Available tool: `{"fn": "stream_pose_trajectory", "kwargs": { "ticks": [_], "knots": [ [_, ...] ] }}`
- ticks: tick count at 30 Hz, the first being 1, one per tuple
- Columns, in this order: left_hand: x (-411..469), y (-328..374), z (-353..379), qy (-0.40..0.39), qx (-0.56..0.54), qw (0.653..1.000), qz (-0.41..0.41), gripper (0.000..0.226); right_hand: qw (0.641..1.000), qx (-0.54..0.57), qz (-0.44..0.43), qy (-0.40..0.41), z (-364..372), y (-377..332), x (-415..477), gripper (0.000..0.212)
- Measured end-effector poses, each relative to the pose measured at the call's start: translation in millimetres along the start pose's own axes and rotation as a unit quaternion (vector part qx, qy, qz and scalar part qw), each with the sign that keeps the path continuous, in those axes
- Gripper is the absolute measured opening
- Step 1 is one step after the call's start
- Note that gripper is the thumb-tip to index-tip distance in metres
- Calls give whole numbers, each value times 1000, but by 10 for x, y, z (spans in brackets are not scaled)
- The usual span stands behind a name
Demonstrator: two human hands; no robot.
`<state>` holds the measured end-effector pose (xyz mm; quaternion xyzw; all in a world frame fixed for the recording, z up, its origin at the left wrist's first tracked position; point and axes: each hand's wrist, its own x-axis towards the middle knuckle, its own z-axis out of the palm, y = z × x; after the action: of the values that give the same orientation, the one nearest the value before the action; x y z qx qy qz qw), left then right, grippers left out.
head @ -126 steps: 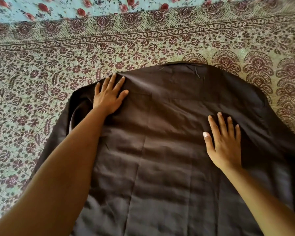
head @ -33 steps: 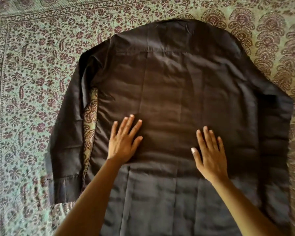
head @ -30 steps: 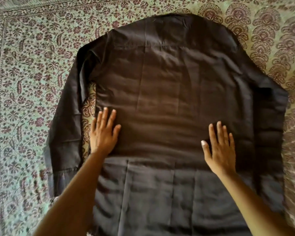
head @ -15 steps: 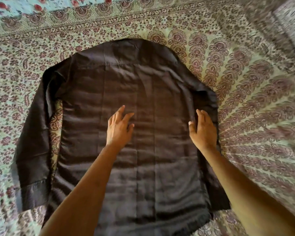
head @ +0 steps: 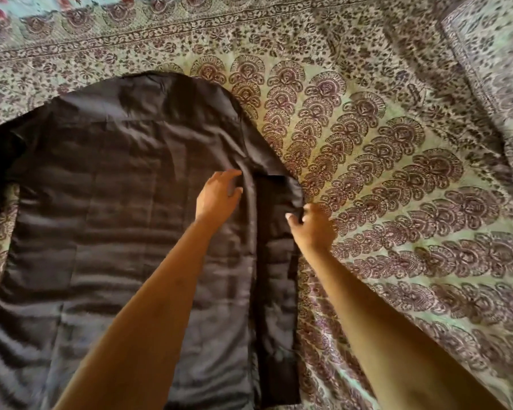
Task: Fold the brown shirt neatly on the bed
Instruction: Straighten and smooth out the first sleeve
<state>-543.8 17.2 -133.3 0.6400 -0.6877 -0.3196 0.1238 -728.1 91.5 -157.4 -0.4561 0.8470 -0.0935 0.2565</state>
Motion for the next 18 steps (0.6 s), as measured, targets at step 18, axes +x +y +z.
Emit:
{"fn": "stream_pose_trajectory", "kwargs": {
  "ticks": [18],
  "knots": [
    [543, 321, 390, -74, 192, 976, -70, 60, 824, 38, -508, 246, -636, -83, 490, 16]
  ]
}}
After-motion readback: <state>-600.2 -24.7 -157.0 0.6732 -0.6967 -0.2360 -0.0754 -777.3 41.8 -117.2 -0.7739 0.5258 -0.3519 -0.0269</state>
